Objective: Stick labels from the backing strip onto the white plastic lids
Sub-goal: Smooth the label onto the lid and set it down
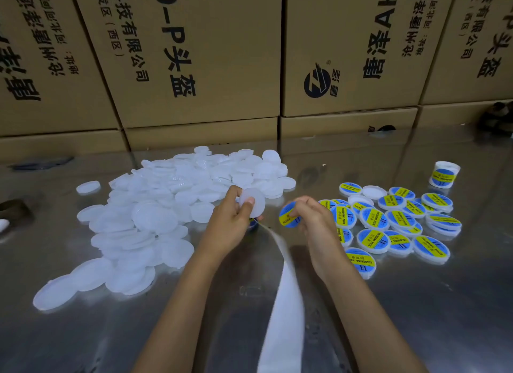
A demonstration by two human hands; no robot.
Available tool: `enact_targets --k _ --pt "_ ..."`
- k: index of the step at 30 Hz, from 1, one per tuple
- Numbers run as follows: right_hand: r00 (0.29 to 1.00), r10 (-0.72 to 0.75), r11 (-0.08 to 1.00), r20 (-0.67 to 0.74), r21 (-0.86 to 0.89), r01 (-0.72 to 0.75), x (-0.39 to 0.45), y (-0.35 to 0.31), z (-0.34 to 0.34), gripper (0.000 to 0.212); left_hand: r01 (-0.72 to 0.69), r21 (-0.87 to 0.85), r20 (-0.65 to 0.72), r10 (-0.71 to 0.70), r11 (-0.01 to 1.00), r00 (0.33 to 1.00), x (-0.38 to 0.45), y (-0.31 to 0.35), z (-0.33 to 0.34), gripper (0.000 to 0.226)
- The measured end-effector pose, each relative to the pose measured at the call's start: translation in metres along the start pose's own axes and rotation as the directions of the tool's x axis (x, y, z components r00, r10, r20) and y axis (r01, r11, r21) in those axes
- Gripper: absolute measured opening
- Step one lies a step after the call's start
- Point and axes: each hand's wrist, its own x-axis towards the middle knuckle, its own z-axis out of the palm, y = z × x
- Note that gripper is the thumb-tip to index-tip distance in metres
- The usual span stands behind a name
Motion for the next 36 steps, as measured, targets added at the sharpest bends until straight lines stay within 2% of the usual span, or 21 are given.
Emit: enact_targets --k 3,5,7,9,11,12,16,23,26,36 --pt "0.998 0.056 0.98 0.025 0.191 -0.06 0.001 -0.005 -0.003 0.023 0.009 -0.084 -0.065 -0.014 0.996 0.998 -0.001 0.007 -0.002 0.013" --pt "0.996 0.06 0.972 0.059 0.223 -0.072 -0.001 -0.007 -0.002 0.015 0.006 -0.129 -0.116 -0.021 0.992 0.993 -0.001 0.013 -0.004 0.015" --pt "0.996 0.05 0.97 0.077 0.234 -0.067 -0.003 -0.007 0.0 0.011 0.0 -0.25 -0.134 -0.035 0.968 0.99 -0.001 0.018 -0.006 0.009" --pt "0.997 0.023 0.975 0.079 0.219 -0.039 -0.004 -0.006 0.002 0.011 0.01 -0.404 -0.1 -0.055 0.915 0.993 -0.003 0.021 -0.006 0.024" --pt "0.998 -0.008 0.98 0.07 0.201 -0.006 -0.004 -0.005 0.004 0.014 0.033 -0.485 -0.041 -0.061 0.874 0.997 -0.006 0.023 -0.005 0.038" --pt "0.998 -0.018 0.98 0.061 0.2 0.005 -0.005 -0.006 0.005 0.015 0.046 -0.507 -0.02 -0.065 0.861 0.998 -0.007 0.023 -0.003 0.038" --pt "0.998 -0.057 0.984 0.012 0.167 0.054 -0.005 -0.007 0.008 0.017 0.121 -0.551 0.039 -0.119 0.826 0.992 -0.008 0.026 0.004 0.028" --pt "0.983 -0.183 0.983 -0.028 -0.007 0.183 -0.004 -0.006 0.012 0.025 0.227 -0.627 0.182 -0.143 0.745 0.973 -0.008 0.031 0.008 0.041" --pt "0.972 -0.231 0.97 -0.036 -0.08 0.228 -0.004 -0.005 0.013 0.029 0.231 -0.614 0.191 -0.142 0.755 0.971 -0.009 0.033 0.01 0.045" --pt "0.96 -0.281 0.949 -0.015 -0.151 0.275 -0.004 -0.001 0.013 0.029 0.234 -0.567 0.187 -0.153 0.789 0.97 -0.014 0.044 0.012 0.046"
